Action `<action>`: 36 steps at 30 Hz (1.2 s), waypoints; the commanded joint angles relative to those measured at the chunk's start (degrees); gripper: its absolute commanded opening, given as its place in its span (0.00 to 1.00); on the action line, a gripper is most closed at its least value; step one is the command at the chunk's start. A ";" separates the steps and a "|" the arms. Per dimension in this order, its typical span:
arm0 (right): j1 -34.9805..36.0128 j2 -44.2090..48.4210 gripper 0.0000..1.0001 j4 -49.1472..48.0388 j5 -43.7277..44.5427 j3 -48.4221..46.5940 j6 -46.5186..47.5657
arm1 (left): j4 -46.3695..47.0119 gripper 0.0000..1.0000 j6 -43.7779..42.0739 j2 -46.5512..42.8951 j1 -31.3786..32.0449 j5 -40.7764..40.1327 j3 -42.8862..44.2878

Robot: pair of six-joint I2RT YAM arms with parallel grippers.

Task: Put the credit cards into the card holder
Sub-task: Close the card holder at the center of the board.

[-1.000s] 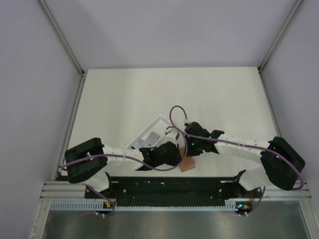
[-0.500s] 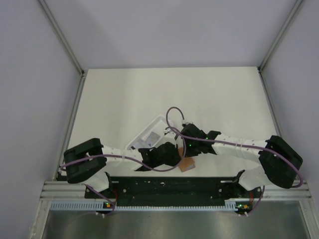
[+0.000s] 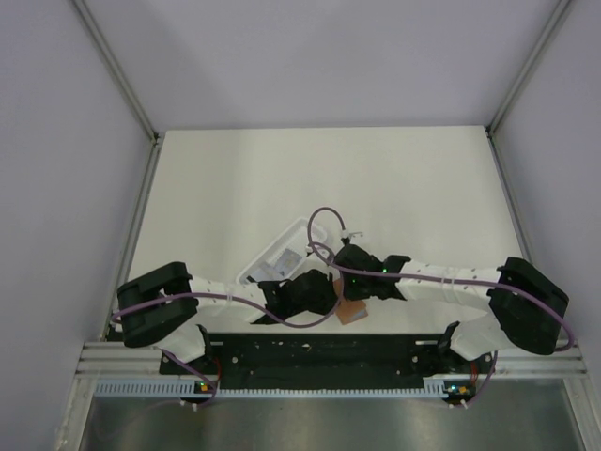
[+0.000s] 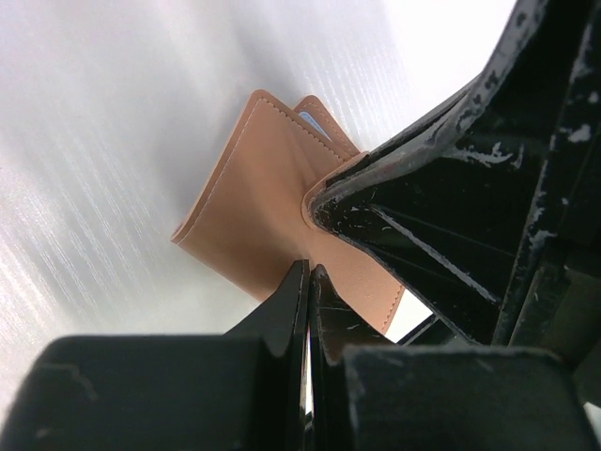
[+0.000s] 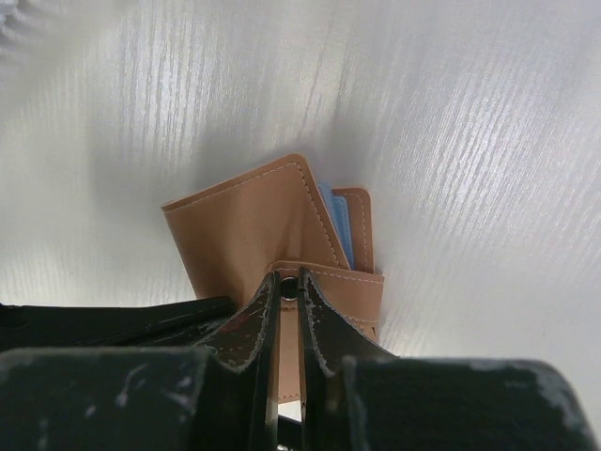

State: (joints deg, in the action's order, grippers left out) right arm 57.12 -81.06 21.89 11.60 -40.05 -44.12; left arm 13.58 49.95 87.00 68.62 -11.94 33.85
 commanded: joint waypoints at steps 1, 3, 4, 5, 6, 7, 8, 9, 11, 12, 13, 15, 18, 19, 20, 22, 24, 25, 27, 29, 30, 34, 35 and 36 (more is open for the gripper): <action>2.99 -8.15 0.00 3.25 3.61 8.24 -3.78 | 0.48 0.00 0.06 -1.22 0.02 -0.80 -0.89; 3.61 -8.33 0.00 3.25 4.05 8.59 -4.57 | 0.48 0.00 0.06 -1.31 0.02 -0.80 -0.97; 3.87 -8.68 0.00 3.25 4.31 8.67 -5.10 | 0.57 0.00 0.06 -1.40 0.02 -0.80 -0.97; 4.13 -8.85 0.00 3.33 4.40 8.76 -5.36 | 0.57 0.00 0.23 -1.31 0.11 -0.89 -1.06; 4.22 -8.68 0.00 3.33 4.49 8.85 -5.63 | 0.48 0.00 0.14 -1.40 0.02 -0.97 -1.06; 4.31 -8.42 0.00 3.25 4.75 8.85 -5.80 | 0.48 0.00 0.06 -1.48 0.02 -0.89 -1.15; 4.23 -7.72 0.00 3.42 4.84 8.76 -5.80 | 0.57 0.00 0.06 -1.48 0.02 -0.89 -1.15; 4.22 -6.93 0.00 3.51 5.01 8.68 -5.80 | 0.48 0.00 -0.03 -1.57 0.02 -0.97 -1.06; 4.31 -4.91 0.00 3.86 5.45 8.06 -5.80 | 0.22 0.00 -0.03 -1.75 0.02 -0.98 -1.06; 4.31 -3.33 0.00 3.51 5.46 7.89 -5.37 | 0.13 0.00 -0.03 -1.92 0.02 -1.06 -1.06; 4.23 -1.58 0.01 3.08 5.98 7.71 -5.10 | 0.13 0.00 -0.03 -2.27 0.02 -1.15 -1.06; 4.22 3.16 0.14 2.28 7.38 7.36 -4.93 | -0.14 0.00 -0.21 -2.71 0.02 -1.33 -1.06; 4.05 11.51 0.32 -0.26 8.97 7.01 -3.87 | -0.58 0.00 -0.38 -3.07 0.02 -1.68 -0.80; 3.79 14.15 0.36 -0.96 9.06 7.01 -3.17 | -0.75 0.00 -0.47 -3.07 0.02 -1.68 -0.71; 3.52 16.43 0.40 -1.49 9.49 6.92 -2.73 | -0.67 0.00 -0.47 -3.07 0.02 -1.68 -0.62; 2.65 21.53 0.45 -2.29 9.59 7.01 -1.77 | -0.67 0.00 -0.47 -2.89 0.02 -1.59 -0.45; 1.59 25.05 0.47 -2.64 9.15 7.36 -0.97 | -0.66 0.00 -0.47 -2.72 0.02 -1.33 -0.19; 0.80 26.55 0.47 -2.64 8.54 7.62 -0.53 | -0.58 0.00 -0.47 -2.63 0.02 -1.24 -0.18; -1.48 28.92 0.47 -2.55 5.91 8.76 -0.09 | -0.58 0.00 -0.47 -2.45 0.02 -1.24 -0.01; -3.24 31.04 0.47 -2.55 4.06 10.34 -0.09 | -0.40 0.00 -0.47 -2.36 0.02 -1.33 0.08; -4.20 32.00 0.44 -2.55 2.92 11.13 -0.26 | -0.40 0.00 -0.47 -2.36 0.02 -1.33 0.08; -5.97 34.38 0.27 -2.03 1.76 13.68 -0.09 | -0.58 0.00 -0.56 -2.19 0.02 -1.24 0.43; -6.14 34.65 0.26 -1.77 1.68 14.03 -0.09 | -0.49 0.00 -0.56 -2.19 0.02 -1.15 0.52; -6.15 34.82 0.25 -1.41 1.76 14.30 -0.09 | -0.49 0.00 -0.56 -2.19 0.02 -1.06 0.52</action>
State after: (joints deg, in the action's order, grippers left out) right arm 51.68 -47.92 20.01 15.07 -26.74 -44.93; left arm 11.97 50.02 85.60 68.62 -12.69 33.50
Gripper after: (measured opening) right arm 0.269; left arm 0.013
